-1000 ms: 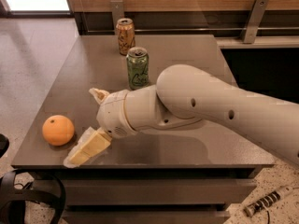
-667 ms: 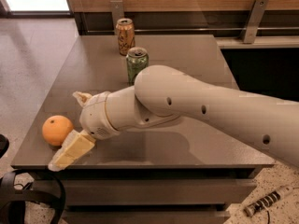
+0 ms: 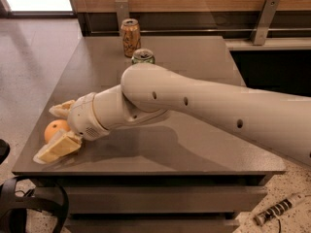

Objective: Pick orange

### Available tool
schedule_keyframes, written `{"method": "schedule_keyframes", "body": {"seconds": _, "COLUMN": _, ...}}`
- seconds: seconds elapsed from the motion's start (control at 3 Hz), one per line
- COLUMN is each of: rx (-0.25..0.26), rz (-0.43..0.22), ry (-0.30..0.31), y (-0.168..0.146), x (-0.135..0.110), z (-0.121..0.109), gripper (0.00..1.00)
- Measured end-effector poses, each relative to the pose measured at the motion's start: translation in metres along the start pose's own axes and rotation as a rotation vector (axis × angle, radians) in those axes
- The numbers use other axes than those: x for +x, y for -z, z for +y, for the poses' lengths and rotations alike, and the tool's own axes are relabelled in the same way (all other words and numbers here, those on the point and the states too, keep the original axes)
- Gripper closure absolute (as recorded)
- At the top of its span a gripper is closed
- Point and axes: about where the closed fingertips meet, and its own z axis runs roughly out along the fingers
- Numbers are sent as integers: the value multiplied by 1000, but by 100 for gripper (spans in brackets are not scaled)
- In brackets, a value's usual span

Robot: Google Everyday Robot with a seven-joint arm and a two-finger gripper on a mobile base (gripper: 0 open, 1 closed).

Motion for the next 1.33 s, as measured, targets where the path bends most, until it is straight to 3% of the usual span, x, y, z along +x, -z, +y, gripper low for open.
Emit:
{"method": "schedule_keyframes", "body": {"seconds": 0.33, "rx": -23, "rz": -12, "ry": -4, "y": -5, "x": 0, "z": 0, "gripper": 57}}
{"method": "schedule_keyframes", "body": {"seconds": 1.0, "rx": -29, "rz": -12, "ry": 0, "y": -7, "x": -2, "z": 2, "gripper": 100}}
{"method": "schedule_keyframes", "body": {"seconds": 1.33, "rx": -29, "rz": -14, "ry": 2, "y": -8, "x": -3, "z": 2, "gripper": 100}}
